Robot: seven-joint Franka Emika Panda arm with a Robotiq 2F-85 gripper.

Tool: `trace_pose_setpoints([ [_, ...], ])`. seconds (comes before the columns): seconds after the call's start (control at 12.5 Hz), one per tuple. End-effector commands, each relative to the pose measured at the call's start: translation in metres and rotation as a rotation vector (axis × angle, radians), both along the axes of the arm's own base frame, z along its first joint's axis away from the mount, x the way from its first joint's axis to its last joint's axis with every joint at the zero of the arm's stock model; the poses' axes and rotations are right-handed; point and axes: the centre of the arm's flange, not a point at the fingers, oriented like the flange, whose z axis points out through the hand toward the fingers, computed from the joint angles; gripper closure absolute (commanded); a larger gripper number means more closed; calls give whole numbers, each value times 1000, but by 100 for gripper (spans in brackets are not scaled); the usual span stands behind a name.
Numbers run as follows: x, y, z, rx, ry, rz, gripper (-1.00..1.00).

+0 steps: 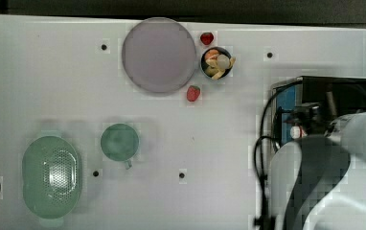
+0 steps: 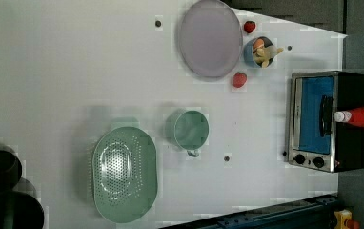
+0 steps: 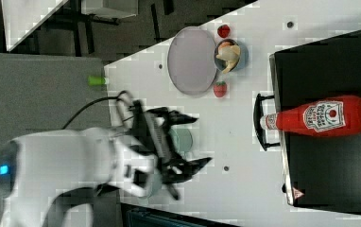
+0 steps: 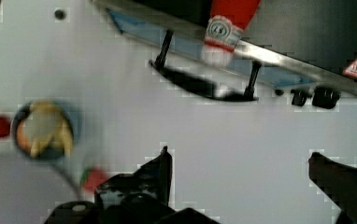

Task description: Pick Ketchup from oven and place it on table.

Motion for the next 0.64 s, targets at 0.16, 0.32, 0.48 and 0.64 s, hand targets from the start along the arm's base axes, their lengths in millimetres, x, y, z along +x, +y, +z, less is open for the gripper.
trace_pose_setpoints([
  [0.16,1,-63,14,-88,-95,-116,-100],
  [0.32,6,-86,-3,-109,-56,-153,-100],
  [0.48,11,-108,-18,-131,-39,-193,-100],
  [0.64,16,-129,-34,-139,-58,-242,-100],
])
